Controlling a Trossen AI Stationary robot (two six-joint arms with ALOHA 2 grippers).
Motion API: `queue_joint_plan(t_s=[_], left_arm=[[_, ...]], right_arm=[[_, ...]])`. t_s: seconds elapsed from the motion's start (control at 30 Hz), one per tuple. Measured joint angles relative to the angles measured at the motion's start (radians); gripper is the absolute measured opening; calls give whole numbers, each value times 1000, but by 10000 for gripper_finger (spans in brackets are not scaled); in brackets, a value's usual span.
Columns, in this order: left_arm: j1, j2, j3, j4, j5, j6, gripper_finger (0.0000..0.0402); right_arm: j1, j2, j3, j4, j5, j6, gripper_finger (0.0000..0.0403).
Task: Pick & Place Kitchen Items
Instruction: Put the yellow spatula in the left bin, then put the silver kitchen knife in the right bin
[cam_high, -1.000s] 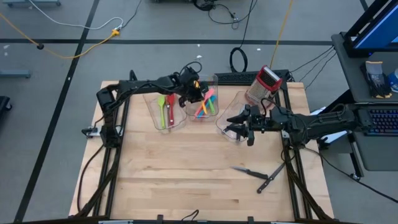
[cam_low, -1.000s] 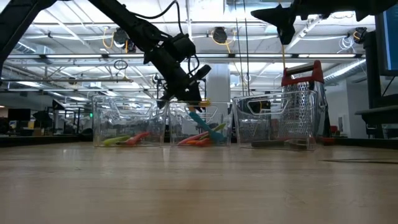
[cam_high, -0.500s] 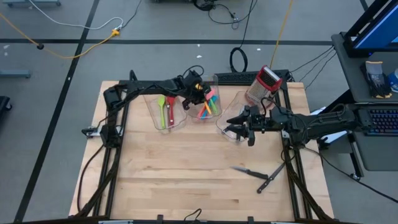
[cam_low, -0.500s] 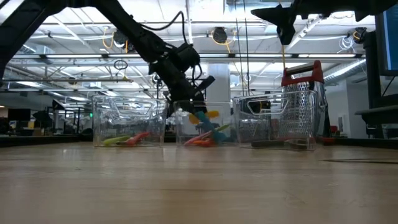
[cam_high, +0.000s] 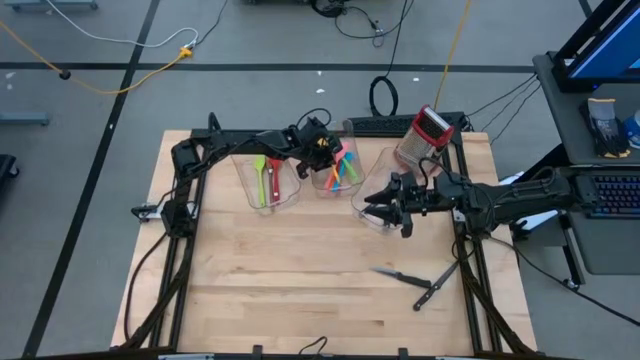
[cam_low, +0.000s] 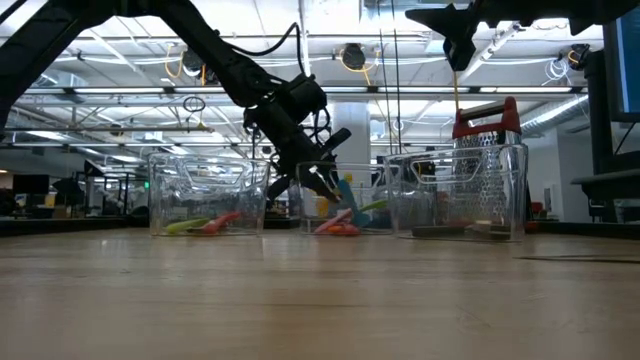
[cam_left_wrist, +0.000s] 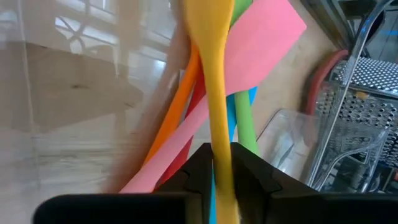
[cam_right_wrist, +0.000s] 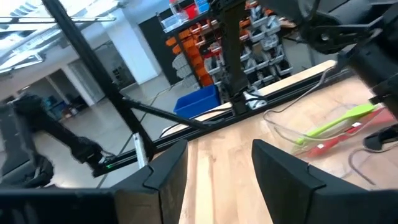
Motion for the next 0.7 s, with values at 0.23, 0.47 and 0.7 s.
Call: queue_joint_plan(t_s=[0.23,0.47,0.7], left_arm=[[0,-11,0,-1,14,36,105],[5,-48,0,-8,61,80,155],[-1,-115,0,3,41,139,172]], right_arm=[[0,0,0,0,-59,0,171],[0,0,0,1,-69,33,171],[0,0,0,8,-69,31,171]])
